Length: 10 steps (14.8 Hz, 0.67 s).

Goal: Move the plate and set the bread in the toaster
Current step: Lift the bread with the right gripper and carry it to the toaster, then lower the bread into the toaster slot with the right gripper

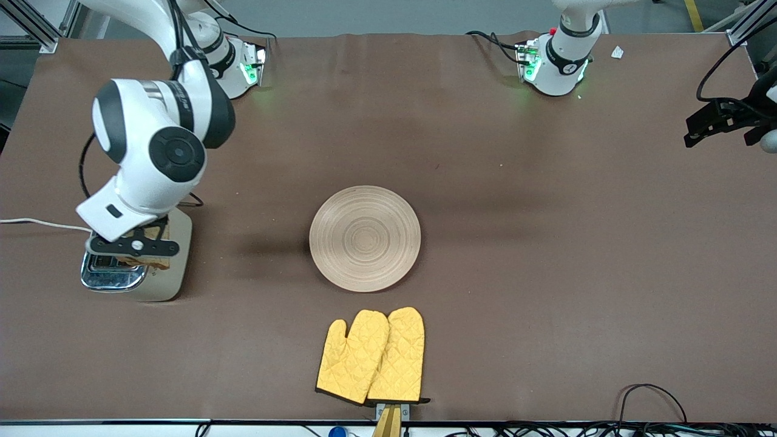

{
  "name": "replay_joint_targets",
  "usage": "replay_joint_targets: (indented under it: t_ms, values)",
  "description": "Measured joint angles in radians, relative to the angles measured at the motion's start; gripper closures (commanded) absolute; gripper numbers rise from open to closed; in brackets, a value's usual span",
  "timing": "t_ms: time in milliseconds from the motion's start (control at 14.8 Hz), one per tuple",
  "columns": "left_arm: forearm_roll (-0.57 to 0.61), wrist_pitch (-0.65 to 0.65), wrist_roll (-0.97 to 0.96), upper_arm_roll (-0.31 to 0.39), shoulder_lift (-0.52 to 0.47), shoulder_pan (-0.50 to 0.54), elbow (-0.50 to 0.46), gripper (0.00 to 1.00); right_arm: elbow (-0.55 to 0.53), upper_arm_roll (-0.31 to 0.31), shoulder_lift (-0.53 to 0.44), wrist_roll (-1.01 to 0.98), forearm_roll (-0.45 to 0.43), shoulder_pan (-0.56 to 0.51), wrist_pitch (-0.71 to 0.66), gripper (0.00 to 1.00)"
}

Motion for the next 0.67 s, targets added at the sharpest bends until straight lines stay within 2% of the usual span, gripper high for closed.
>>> replay_joint_targets:
  t_ms: [404,674]
  values:
    - [-0.038,0.0,0.0,-0.009,0.0,-0.005,0.002,0.0,-0.027,-0.001,-0.034,-0.017,-0.147,-0.066,0.014,1.0]
    - [-0.038,0.0,0.0,-0.01,-0.002,-0.005,0.005,0.0,-0.044,-0.002,-0.028,0.028,-0.184,-0.133,0.078,1.0]
